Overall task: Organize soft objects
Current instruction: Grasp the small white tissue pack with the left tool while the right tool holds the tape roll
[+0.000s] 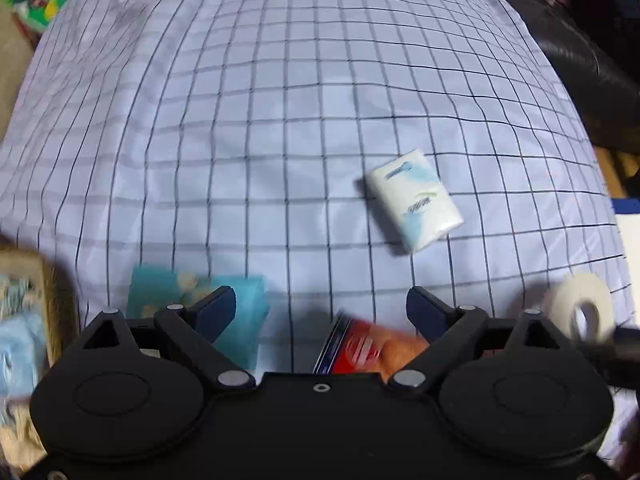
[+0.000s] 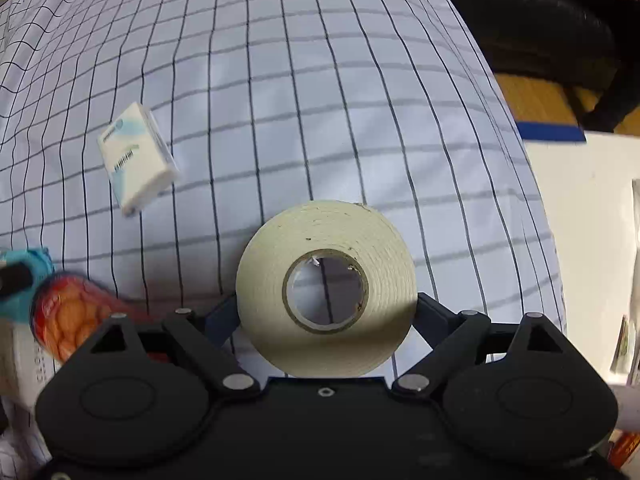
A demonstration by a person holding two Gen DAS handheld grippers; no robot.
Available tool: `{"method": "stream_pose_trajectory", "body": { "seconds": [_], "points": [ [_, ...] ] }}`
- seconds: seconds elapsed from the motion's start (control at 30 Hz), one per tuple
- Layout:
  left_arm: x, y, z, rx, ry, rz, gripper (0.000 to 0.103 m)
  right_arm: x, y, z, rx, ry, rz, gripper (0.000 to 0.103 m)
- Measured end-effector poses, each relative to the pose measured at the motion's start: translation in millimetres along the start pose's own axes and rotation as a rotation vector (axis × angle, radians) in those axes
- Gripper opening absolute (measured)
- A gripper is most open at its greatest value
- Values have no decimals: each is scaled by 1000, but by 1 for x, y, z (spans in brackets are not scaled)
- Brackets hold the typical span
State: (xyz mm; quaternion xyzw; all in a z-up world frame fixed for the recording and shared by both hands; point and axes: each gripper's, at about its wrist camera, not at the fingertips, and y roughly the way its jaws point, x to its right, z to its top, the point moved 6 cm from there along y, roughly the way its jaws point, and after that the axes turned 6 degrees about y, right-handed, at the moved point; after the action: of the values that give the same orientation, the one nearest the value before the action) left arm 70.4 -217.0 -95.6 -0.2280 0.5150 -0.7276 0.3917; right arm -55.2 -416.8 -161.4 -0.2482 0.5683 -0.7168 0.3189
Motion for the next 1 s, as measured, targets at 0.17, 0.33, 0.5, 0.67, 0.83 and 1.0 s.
{"method": "stream_pose_trajectory", "body": {
  "seconds": [0.17, 0.33, 0.5, 0.67, 0.83, 1.0],
  "points": [
    [29, 14, 11, 52, 187, 87, 89, 12, 0, -21, -45, 22, 36, 92],
    [41, 29, 12, 42, 256, 34, 86, 8, 8, -29, -50, -47, 25, 92],
    [53, 51, 17, 53, 341, 59, 86, 10, 23, -33, -75, -63, 20, 92],
    [62, 68, 29, 64, 409, 78, 87, 12, 23, -30, -82, -51, 30, 93],
    [72, 80, 42, 68, 416, 62, 87, 12, 25, -28, -89, -43, 40, 93],
    [76, 81, 45, 82, 429, 52, 90, 12, 26, -27, -91, -38, 42, 94]
  ]
}}
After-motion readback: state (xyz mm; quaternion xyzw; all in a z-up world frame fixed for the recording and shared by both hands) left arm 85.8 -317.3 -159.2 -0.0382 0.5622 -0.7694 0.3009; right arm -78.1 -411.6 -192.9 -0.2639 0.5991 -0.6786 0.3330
